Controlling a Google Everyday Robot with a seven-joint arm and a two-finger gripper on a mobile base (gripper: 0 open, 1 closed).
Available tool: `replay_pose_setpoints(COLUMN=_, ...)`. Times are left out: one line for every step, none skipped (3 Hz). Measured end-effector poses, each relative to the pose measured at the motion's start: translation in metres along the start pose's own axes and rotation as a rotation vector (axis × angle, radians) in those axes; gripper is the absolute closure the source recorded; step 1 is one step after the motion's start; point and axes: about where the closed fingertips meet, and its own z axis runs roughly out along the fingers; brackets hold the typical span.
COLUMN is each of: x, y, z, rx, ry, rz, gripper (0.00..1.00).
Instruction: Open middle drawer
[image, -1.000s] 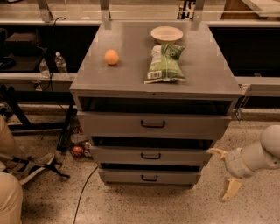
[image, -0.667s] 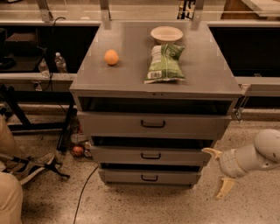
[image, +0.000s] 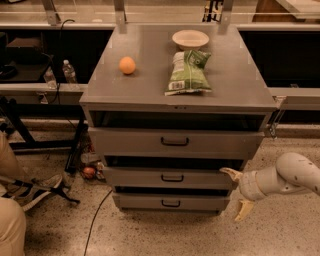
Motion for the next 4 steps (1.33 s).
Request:
replay_pose_setpoints(x=0.004, y=-0.003, z=0.005, rx=0.008, ry=0.004, rz=-0.057, gripper=0.00)
replay_pose_setpoints(x=0.009, y=-0.009, z=0.018, rx=0.022, ry=0.020, rz=-0.130, gripper=0.00)
replay_pose_setpoints(x=0.013, y=-0.017, z=0.034, rx=0.038, ry=0.035, rz=-0.188, gripper=0.00)
replay_pose_setpoints(x=0.021, y=-0.029, z=0.049, rx=0.054, ry=0.036, rz=-0.230, gripper=0.00)
